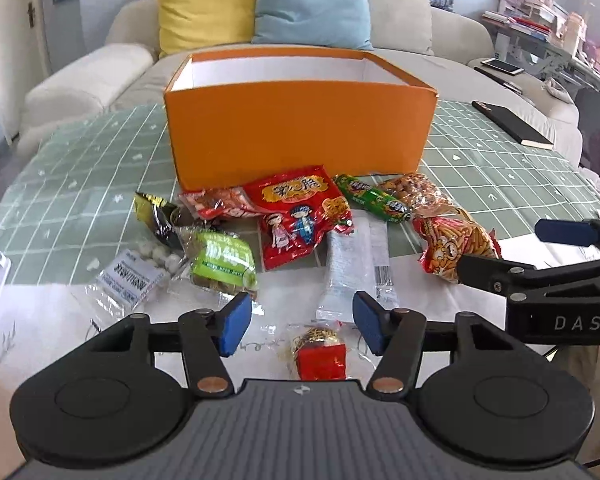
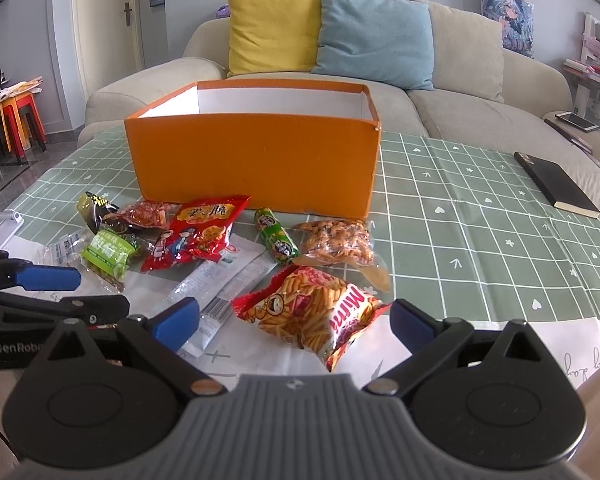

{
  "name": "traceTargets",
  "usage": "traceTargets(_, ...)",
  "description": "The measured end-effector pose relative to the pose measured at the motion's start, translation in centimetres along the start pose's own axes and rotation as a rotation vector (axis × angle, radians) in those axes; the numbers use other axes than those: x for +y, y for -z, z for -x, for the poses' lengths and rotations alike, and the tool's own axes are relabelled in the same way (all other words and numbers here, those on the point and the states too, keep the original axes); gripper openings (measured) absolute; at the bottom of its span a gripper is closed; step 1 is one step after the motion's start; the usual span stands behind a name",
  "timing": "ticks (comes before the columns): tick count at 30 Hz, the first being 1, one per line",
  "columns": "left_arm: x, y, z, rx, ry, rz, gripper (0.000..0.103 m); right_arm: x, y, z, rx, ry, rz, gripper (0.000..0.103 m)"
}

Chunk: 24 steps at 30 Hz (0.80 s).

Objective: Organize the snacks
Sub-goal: 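Lower the left tool onto the clear-wrapped brown candy while the right tool approaches the fries bag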

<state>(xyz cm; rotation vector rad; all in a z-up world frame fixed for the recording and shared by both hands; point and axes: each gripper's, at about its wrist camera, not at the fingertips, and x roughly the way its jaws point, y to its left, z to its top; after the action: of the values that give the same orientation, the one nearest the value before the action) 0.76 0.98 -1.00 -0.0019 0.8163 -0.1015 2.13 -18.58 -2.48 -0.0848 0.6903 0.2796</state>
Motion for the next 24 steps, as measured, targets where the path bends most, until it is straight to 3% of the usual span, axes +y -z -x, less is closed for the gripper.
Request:
traceTargets(5, 0.6, 0.3, -0.3, 0.06, 0.033, 0.022, 0.065, 0.1, 0.0, -0.5, 0.037, 0.007, 0.011, 0.085)
traceTargets(10, 1.3, 0.6, -1.0, 0.132, 0.057, 0.038, 0.075, -0.2, -0.1, -0.8, 0.062, 0.014, 0.001, 0.085)
traceTargets(18, 1.0, 0.9, -2.1, 0.167, 0.087, 0.01, 0.078, 0.0, -0.2, -1.6, 0.088, 0.014, 0.01, 0.086)
traceTargets(24, 0.7, 0.8, -3.2, 0.184, 0.104, 0.014, 0.074, -0.2, -0.6, -2.4, 0.089, 0.019, 0.002, 0.087)
